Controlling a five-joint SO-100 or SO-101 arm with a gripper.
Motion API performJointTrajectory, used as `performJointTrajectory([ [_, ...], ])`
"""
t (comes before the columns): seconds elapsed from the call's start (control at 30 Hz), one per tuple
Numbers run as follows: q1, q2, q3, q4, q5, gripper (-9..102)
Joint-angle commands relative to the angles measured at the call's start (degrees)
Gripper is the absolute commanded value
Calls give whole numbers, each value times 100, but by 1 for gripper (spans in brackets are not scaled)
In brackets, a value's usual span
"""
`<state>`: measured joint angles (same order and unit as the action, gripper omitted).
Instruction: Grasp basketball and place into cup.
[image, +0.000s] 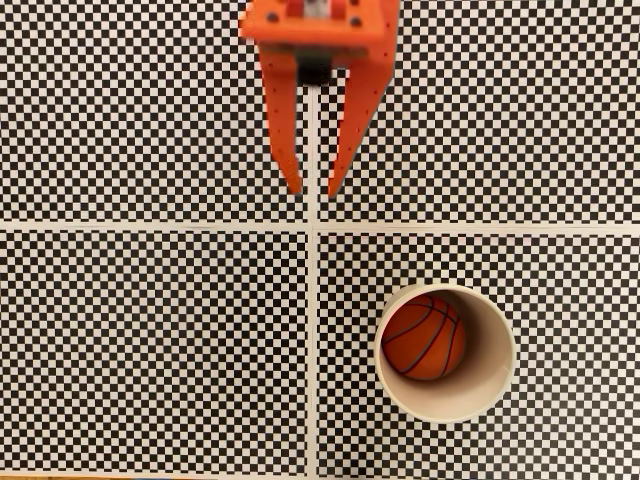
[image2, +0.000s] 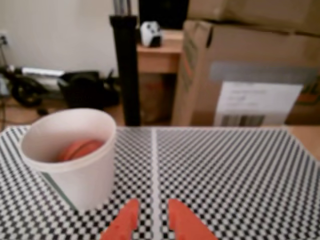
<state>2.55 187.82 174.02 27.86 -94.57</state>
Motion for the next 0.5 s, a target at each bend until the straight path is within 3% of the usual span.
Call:
performJointTrajectory([
  [0.0, 35, 62, 88, -88, -79, 0],
  [0.23, -44, 62, 782, -62, 35, 0],
  [0.47, -35, 62, 782, 1046, -158, 0],
])
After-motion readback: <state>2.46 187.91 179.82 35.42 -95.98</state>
